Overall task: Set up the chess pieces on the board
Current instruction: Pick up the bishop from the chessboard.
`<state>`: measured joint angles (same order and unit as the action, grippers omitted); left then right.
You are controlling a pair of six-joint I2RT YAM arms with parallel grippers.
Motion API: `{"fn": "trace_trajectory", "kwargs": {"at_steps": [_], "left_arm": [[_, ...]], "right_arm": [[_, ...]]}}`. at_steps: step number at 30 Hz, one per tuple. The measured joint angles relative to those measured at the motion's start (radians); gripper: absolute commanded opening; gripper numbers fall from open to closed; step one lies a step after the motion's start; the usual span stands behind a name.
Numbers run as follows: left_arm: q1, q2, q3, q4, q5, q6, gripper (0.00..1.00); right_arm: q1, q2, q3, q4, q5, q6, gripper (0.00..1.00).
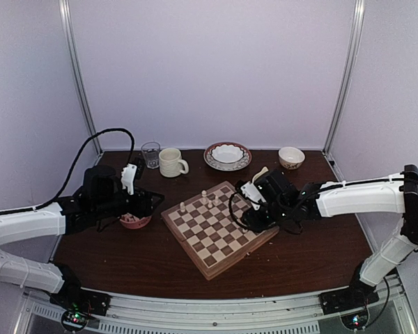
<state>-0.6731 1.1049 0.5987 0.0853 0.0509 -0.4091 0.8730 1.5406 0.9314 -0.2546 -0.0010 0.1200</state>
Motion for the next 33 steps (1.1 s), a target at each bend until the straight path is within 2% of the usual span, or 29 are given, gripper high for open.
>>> {"fn": "trace_trajectory", "kwargs": {"at_steps": [14,24,33], "left_arm": [[0.000,0.002,0.002,-0.010,-0.003,0.000,0.62],[0.000,0.003,0.007,-0.010,-0.003,0.001,0.62],[0.000,0.004,0.013,-0.011,-0.003,0.001,0.62]], "right_arm": [[-0.010,0.019,0.001,0.018,-0.021,0.014,0.40],[-0.010,0.060,0.028,-0.021,-0.048,0.010,0.34],[-0.010,0.061,0.033,-0.045,-0.051,0.006,0.32]]}}
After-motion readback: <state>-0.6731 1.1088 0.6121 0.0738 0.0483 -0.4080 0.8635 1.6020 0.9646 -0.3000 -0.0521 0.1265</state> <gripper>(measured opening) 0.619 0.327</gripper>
